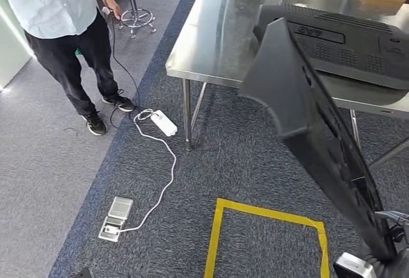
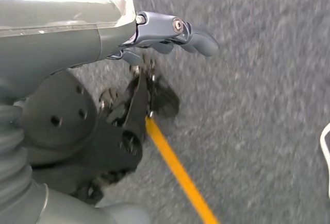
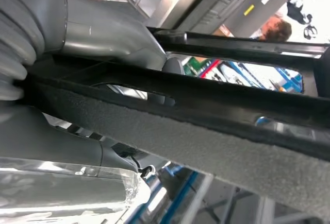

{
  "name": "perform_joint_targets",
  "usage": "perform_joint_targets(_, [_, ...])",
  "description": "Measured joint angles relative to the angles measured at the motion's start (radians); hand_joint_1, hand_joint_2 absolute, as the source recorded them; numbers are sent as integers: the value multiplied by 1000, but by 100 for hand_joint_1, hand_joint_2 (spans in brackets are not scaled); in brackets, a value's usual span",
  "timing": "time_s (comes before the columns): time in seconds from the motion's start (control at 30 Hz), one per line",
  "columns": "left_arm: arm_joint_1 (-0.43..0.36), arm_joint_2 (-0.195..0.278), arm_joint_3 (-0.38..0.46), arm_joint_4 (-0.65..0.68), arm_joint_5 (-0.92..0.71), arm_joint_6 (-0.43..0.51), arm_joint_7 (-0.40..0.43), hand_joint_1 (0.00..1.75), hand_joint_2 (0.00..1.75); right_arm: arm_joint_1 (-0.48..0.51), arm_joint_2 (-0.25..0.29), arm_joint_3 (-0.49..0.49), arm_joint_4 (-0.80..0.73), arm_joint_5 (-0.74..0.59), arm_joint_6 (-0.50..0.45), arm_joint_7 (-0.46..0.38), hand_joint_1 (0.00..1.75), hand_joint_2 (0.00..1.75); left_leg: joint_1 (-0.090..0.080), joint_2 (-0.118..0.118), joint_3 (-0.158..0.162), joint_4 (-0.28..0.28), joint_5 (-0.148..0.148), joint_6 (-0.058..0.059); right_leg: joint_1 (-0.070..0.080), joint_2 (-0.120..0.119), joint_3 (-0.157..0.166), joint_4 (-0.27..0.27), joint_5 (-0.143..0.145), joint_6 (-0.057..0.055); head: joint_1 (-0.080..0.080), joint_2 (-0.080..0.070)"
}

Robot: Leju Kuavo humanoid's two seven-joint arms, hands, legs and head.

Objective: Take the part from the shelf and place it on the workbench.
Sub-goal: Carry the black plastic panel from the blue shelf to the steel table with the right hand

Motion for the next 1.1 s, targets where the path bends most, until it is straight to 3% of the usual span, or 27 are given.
perform_joint_targets(0.07, [2, 0, 0, 0, 0, -2, -1, 0, 175, -2, -2, 2, 1, 0, 0, 0, 175, 175, -1, 18, 2, 0, -3, 4, -3, -34, -60, 125, -57, 10, 2, 0])
perform_joint_targets(0.1, [3, 1, 0, 0, 0, -2, -1, 0, 175, -2, -2, 2, 2, 0, 0, 0, 175, 175, -1, 28, 3, 0, -4, 4, -5, -40, -89, 181, -75, 14, 3, 0])
perform_joint_targets(0.13, [4, 1, 0, 0, 0, -2, -1, 0, 175, 0, -2, 3, 3, 0, 0, 1, 175, 175, -1, 36, 4, 0, -6, 4, -7, -43, -104, 208, -75, 17, 3, 0])
perform_joint_targets(0.17, [4, 1, 0, 0, 0, -2, -1, 0, 175, 0, -2, 3, 4, -1, 0, 1, 175, 175, 0, 44, 6, 0, -8, 3, -8, -46, -100, 195, -56, 19, 3, 0])
perform_joint_targets(0.23, [4, 1, 0, 0, 0, -3, -1, 0, 175, 0, -2, 3, 4, -1, 0, 1, 175, 175, 0, 57, 15, 0, -14, -3, -8, -66, -40, 73, 12, 18, 3, 0])
perform_joint_targets(0.3, [3, 0, 0, 0, 0, -3, -1, 0, 175, -2, -3, 4, 4, 0, 0, 1, 175, 175, -4, 68, 22, 1, -22, -13, 0, -90, 13, -36, 48, 9, 2, 0])
perform_joint_targets(0.33, [3, 0, 0, 0, 0, -3, -1, 0, 175, -2, -3, 4, 4, 0, 0, 1, 175, 175, -6, 73, 24, 1, -25, -19, 4, -95, 21, -55, 48, 3, 1, 0])
perform_joint_targets(0.4, [3, 0, 0, 0, 0, -3, -1, 0, 175, 0, -3, 4, 4, 0, 0, 1, 175, 175, -6, 86, 30, -3, -28, -29, 8, -81, 20, -56, 45, -11, 0, 0])
perform_joint_targets(0.47, [1, 0, 0, 0, 0, -3, -1, 0, 175, 1, -3, 4, 3, -1, 0, 1, 175, 175, -3, 77, 30, 10, -46, -38, 5, -67, 21, -61, 48, -25, 0, 0])
perform_joint_targets(0.5, [1, 0, 0, 0, 0, -3, -1, 0, 175, 0, -3, 4, 3, -1, 0, 1, 175, 175, -2, 63, 17, 44, -70, -40, 3, -60, 23, -64, 49, -32, -1, 0])
perform_joint_targets(0.57, [3, 1, 0, 0, 0, -4, -1, 0, 175, -2, -3, 5, 2, -1, 0, 1, 175, 175, -2, 35, -41, 168, -132, -40, 3, -49, 24, -65, 49, -41, -2, 0])
perform_joint_targets(0.63, [5, 1, 0, 0, 0, -5, -1, 0, 175, -3, -3, 5, 3, -2, 0, 0, 175, 175, -3, 28, -98, 272, -159, -38, 6, -36, 25, -64, 47, -45, -2, 0])
perform_joint_targets(0.67, [5, 1, 0, 0, 0, -6, -1, 0, 175, -3, -3, 6, 4, -3, 0, -2, 175, 175, -4, 27, -107, 278, -145, -37, 7, -29, 27, -64, 46, -45, -2, 0])
perform_joint_targets(0.7, [5, 1, 0, 0, 0, -10, -1, 0, 175, -3, -3, 6, 5, -3, 0, -5, 175, 175, -4, 26, -98, 242, -112, -34, 7, -22, 30, -64, 45, -45, -2, 0])
perform_joint_targets(0.77, [4, 2, 0, 0, 0, -20, -4, 0, 175, -4, -3, 6, 6, 0, 0, -10, 175, 175, -5, 23, -50, 113, -35, -26, 9, -13, 37, -63, 40, -41, -1, 0])
perform_joint_targets(0.8, [4, 2, -1, 0, 0, -25, -6, 0, 175, -5, -3, 6, 7, 3, 0, -12, 175, 175, -6, 20, -28, 57, -12, -23, 10, -10, 38, -61, 36, -37, -1, 0])
perform_joint_targets(0.83, [3, 3, -1, 0, -1, -29, -8, 0, 175, -6, -3, 6, 8, 5, 1, -15, 175, 175, -8, 18, -15, 26, -4, -20, 10, -8, 38, -60, 34, -32, 0, 0])
perform_joint_targets(0.97, [2, 3, -2, 0, 0, -34, -13, 0, 175, -9, -3, 9, 10, 17, 1, -23, 175, 175, -9, 18, -6, 7, -4, -5, 6, -10, 37, -53, 24, -9, 0, 0])
perform_joint_targets(1.03, [2, 2, -2, 0, 0, -37, -13, 0, 175, -12, -3, 11, 11, 24, 1, -29, 175, 175, -3, 21, -2, 2, -3, 3, 4, -26, 8, 15, -18, 2, 2, 0])
perform_joint_targets(1.1, [2, 2, -3, 0, 0, -39, -12, 0, 175, -15, -3, 12, 13, 31, 1, -33, 175, 175, -3, 24, 0, 2, -5, 6, 0, -39, -57, 147, -76, 12, 3, 0])
